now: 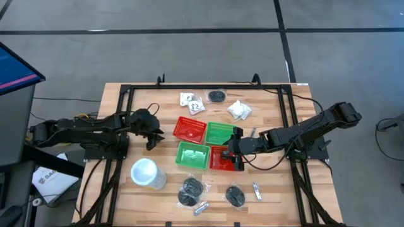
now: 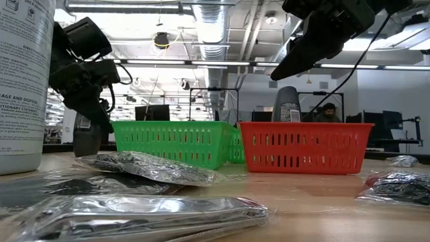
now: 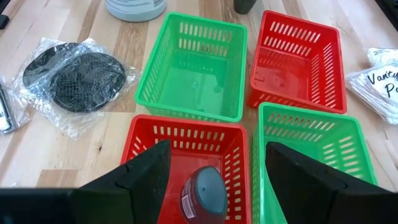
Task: Pick & Place Travel size toiletries
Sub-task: Put the black deodorant into the bottom right red bin
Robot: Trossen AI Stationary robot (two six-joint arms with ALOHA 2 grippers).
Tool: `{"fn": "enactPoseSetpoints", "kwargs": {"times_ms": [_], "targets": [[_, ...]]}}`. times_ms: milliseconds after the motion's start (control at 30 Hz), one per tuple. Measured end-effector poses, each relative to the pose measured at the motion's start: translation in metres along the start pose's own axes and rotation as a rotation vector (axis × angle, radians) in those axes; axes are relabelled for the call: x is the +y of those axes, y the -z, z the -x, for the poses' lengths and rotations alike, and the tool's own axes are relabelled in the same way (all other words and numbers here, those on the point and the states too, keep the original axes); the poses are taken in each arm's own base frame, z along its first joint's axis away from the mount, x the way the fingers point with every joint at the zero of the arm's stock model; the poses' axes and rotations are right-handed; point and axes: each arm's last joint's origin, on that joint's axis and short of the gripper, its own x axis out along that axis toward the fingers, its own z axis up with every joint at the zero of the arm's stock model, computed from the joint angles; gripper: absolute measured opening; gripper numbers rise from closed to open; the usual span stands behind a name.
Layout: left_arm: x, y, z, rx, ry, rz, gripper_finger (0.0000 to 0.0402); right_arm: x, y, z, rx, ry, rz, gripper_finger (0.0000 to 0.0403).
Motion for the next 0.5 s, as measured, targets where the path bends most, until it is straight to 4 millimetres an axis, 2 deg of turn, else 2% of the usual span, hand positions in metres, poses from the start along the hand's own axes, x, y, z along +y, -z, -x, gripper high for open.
{"fn": "enactPoseSetpoints", "kwargs": {"times_ms": [500], "targets": [[-0.0054,0.0023,-0.0017,0.026,0.015,0.03,0.0145,0.0,0.0001,0.0,0.0,0.0,0.0,0.0249]]}}
